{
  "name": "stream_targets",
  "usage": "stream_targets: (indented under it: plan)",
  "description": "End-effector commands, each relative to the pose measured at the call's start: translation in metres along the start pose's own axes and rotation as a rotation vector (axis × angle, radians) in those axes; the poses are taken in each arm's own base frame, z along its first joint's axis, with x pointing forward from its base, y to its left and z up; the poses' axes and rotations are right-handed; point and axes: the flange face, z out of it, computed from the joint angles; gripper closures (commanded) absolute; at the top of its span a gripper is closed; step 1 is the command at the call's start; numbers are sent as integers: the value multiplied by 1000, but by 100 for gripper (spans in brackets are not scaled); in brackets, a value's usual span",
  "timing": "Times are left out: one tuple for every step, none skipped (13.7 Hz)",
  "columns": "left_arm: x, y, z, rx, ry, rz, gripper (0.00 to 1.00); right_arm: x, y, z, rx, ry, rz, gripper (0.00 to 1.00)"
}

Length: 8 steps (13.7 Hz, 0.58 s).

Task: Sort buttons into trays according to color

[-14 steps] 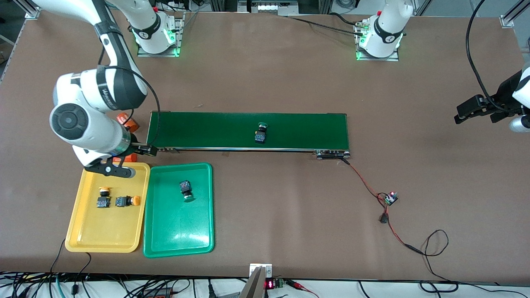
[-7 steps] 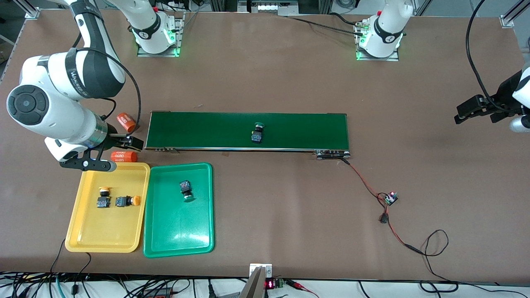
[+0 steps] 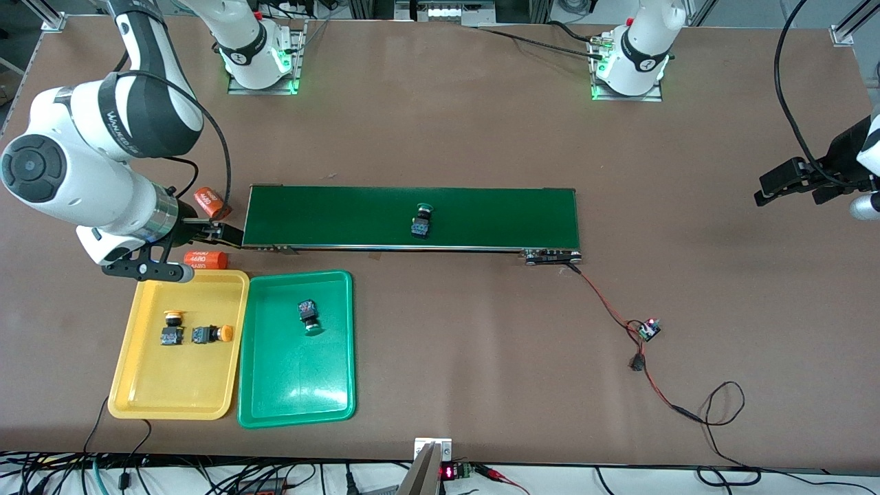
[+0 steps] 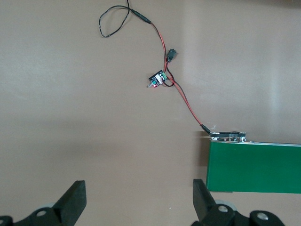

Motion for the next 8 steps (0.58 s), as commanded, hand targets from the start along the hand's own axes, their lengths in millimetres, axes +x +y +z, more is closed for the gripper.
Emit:
stream_targets:
  plan:
    - [-1, -2, -2, -23, 6, 1, 0, -9, -7, -10, 30, -10, 86, 0]
    - [-1, -2, -2, -23, 6, 1, 0, -12, -16, -10, 33, -12, 96, 0]
    - [-1, -2, -2, -23, 6, 1, 0, -14, -22, -9, 35, -14, 110, 0]
    - [-1, -2, -2, -20, 6, 2, 0, -15, -25, -8, 35, -16, 130, 0]
    - [-1, -3, -2, -17, 6, 2, 0, -17, -31, -8, 36, -18, 146, 0]
    - [-1, -3, -2, -17, 6, 2, 0, -18, -35, -6, 36, -24, 153, 0]
    - [-1, -3, -2, -17, 6, 2, 0, -18, -35, -4, 36, -27, 157, 0]
    - [-1, -2, -2, -18, 6, 2, 0, -18, -36, 0, 34, -33, 159, 0]
